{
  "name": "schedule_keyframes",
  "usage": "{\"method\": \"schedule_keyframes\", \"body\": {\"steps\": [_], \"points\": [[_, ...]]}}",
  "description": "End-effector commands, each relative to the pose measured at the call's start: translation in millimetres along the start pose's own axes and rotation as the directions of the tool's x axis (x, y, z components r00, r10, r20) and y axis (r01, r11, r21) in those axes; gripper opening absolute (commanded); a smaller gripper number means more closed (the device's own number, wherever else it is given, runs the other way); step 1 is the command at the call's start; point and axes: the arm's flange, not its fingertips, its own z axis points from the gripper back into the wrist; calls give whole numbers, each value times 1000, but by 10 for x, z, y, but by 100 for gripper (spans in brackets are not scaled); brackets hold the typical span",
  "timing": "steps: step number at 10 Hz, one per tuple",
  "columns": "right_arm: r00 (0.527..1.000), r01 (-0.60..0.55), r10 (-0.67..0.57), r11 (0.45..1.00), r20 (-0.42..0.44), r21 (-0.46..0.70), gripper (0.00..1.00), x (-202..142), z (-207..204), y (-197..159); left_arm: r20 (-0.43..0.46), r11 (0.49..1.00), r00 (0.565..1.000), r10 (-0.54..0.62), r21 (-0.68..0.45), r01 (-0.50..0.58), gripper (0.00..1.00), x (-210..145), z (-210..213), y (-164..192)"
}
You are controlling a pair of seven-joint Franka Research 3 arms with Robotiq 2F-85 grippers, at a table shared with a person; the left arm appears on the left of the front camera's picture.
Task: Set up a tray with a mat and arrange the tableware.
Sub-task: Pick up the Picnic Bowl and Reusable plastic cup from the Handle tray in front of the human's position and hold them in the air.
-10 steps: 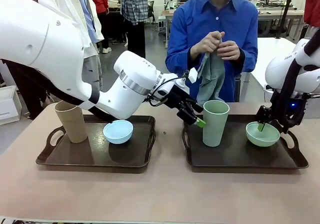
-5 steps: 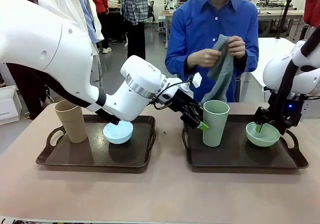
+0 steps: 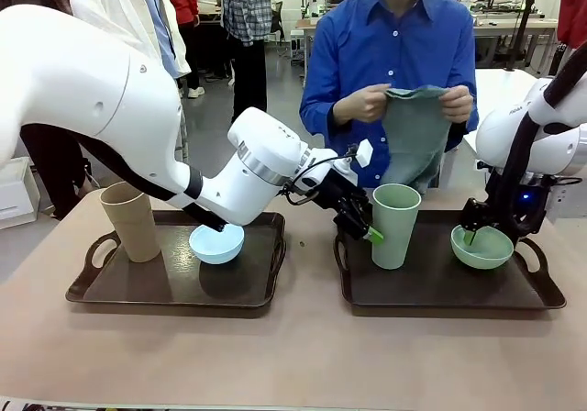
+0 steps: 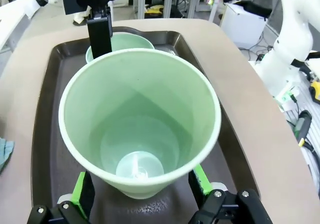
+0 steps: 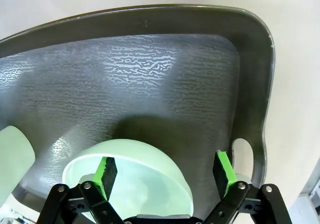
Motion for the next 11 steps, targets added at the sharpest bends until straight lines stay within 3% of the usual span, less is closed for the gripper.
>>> {"method": "schedule_keyframes", "body": {"steps": [1, 4, 5, 6, 7, 8, 9, 10, 11], "points": [[1000, 10, -10, 1000, -5, 11, 100, 83, -8, 45, -17, 1000, 1000, 5, 2, -5, 100, 82, -160, 71], [1000, 10, -9, 1000, -4, 22, 100, 86, -15, 20, -18, 1000, 1000, -7, -19, 7, 100, 155, -304, 67], [1000, -5, 5, 1000, -2, 24, 56, 75, -28, 22, -15, 1000, 1000, 3, -20, -3, 100, 154, -325, 53], [1000, -7, 7, 1000, -6, 26, 42, 73, -32, 11, -4, 1000, 1000, 11, -13, -12, 46, 142, -339, 55], [1000, -7, 7, 1000, -7, 26, 0, 80, -30, -4, -3, 1000, 1000, 10, -11, -10, 44, 131, -341, 68], [1000, -8, 8, 1000, -7, 26, 0, 78, -29, -4, 1, 1000, 1000, 10, -8, -10, 0, 127, -320, 70], [1000, -11, 11, 1000, -6, 25, 0, 73, -26, 0, 4, 1000, 1000, 12, -4, -12, 0, 125, -300, 69], [1000, -11, 11, 1000, -6, 24, 14, 70, -27, -1, 5, 1000, 1000, 13, 0, -13, 0, 126, -290, 65], [1000, -13, 13, 1000, -7, 24, 4, 70, -25, 1, 4, 1000, 1000, 16, 5, -16, 28, 126, -277, 66]]}}
